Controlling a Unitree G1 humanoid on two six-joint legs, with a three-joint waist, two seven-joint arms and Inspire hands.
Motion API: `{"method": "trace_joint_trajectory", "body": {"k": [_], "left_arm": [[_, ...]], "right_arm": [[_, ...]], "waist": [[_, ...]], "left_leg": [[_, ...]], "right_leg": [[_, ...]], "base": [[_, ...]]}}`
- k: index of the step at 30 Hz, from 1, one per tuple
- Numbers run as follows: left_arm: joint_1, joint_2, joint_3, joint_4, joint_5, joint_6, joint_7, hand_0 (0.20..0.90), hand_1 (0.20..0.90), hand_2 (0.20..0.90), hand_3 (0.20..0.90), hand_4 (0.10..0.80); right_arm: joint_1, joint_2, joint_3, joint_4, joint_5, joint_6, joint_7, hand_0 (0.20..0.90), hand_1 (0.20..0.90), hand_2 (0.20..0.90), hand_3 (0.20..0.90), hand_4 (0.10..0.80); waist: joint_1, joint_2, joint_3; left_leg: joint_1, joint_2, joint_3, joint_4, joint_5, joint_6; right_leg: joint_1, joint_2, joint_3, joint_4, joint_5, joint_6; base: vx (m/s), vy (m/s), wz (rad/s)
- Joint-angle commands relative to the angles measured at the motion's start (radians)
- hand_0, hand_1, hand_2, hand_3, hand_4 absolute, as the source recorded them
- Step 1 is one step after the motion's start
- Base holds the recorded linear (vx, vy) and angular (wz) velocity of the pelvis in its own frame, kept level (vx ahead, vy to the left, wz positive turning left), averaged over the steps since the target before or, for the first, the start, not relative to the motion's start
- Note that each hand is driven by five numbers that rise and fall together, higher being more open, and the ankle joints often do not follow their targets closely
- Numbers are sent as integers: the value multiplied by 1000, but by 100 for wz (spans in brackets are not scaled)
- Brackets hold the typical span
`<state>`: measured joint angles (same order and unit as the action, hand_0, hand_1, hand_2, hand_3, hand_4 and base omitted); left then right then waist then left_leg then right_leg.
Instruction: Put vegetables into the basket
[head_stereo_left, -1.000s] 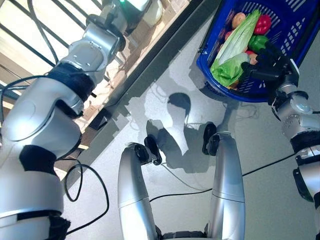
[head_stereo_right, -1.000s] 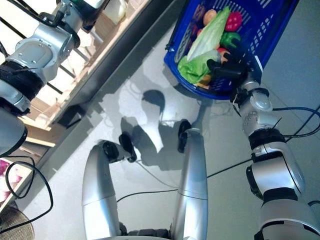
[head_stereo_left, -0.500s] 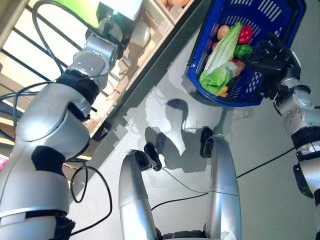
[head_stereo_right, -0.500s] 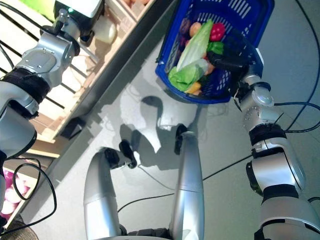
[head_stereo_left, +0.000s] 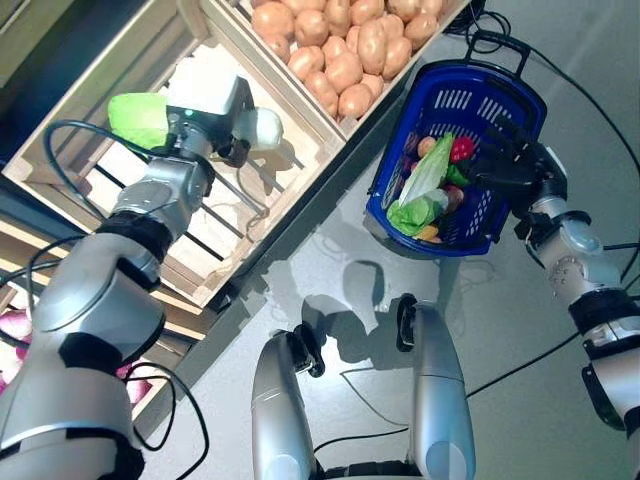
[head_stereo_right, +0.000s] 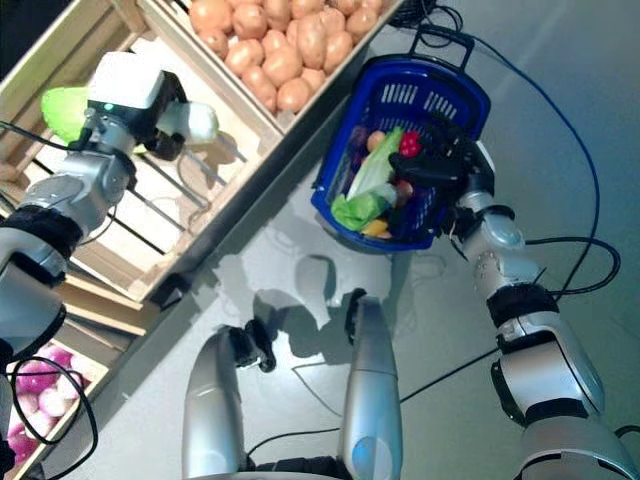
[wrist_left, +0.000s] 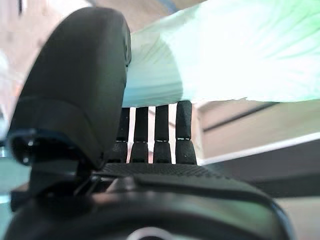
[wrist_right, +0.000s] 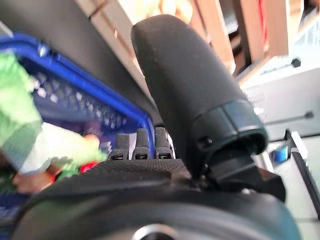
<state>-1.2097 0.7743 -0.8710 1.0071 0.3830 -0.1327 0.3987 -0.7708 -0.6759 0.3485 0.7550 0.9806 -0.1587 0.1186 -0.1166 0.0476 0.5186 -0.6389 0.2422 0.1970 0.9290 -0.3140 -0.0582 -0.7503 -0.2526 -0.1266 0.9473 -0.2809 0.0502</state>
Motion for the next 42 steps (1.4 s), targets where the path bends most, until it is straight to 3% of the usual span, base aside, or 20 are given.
{"method": "trace_joint_trajectory", "body": {"k": [1, 3, 6, 11, 14, 24, 35, 42], "left_arm": [[83, 94, 112, -98, -85, -71, 136, 300, 300, 300, 300, 400], [208, 78, 220, -191, -107, -107, 129, 300, 300, 300, 300, 400], [324, 39, 317, -276, -140, -128, 122, 300, 300, 300, 300, 400], [489, -40, 428, -385, -211, -176, 81, 300, 300, 300, 300, 400], [606, -104, 490, -494, -313, -191, 0, 300, 300, 300, 300, 400], [740, -251, 583, -686, -655, -199, -272, 300, 300, 300, 300, 400], [747, -317, 550, -780, -751, -186, -398, 300, 300, 300, 300, 400], [777, -371, 537, -865, -820, -127, -427, 300, 300, 300, 300, 400]], "right_arm": [[104, 92, -80, -136, -56, -125, -6, 900, 900, 900, 900, 800], [178, 131, -98, -208, -98, -117, -21, 900, 900, 900, 900, 800], [236, 161, -114, -251, -131, -105, -6, 900, 900, 900, 900, 800], [337, 209, -125, -315, -172, -59, 38, 900, 900, 900, 900, 800], [418, 248, -117, -353, -191, 27, 88, 900, 900, 900, 900, 800], [494, 313, -103, -458, -166, 122, 176, 900, 900, 900, 900, 800], [501, 323, -41, -531, -135, 237, 226, 900, 900, 900, 900, 800], [484, 361, -12, -584, -103, 203, 186, 900, 900, 900, 900, 800]], "waist": [[20, -47, -160], [36, -59, -203], [50, -65, -240], [69, -63, -317], [86, -62, -398], [109, -66, -484], [130, -78, -500], [150, -82, -496]], "left_leg": [[77, 13, -32, -168, 107, -47], [172, -10, -27, -265, 130, -43], [262, -34, -23, -363, 159, -38], [421, -65, 6, -546, 230, -31], [565, -92, 17, -732, 293, -24], [718, -108, 0, -975, 373, -29], [731, -113, -30, -1016, 370, -28], [738, -114, -48, -1016, 363, -29]], "right_leg": [[152, -59, 14, -192, 120, 21], [255, -51, -7, -290, 132, 24], [351, -35, -27, -385, 146, 27], [518, -5, -75, -563, 189, 35], [677, 20, -104, -742, 234, 47], [836, 48, -122, -976, 339, 74], [868, 61, -148, -1019, 355, 80], [883, 62, -160, -1022, 351, 80]], "base": [[86, -48, 16], [122, -38, 10], [97, -24, 6], [119, -23, -1], [186, -38, 3], [94, -49, 9], [18, -42, 17], [26, -34, 2]]}}
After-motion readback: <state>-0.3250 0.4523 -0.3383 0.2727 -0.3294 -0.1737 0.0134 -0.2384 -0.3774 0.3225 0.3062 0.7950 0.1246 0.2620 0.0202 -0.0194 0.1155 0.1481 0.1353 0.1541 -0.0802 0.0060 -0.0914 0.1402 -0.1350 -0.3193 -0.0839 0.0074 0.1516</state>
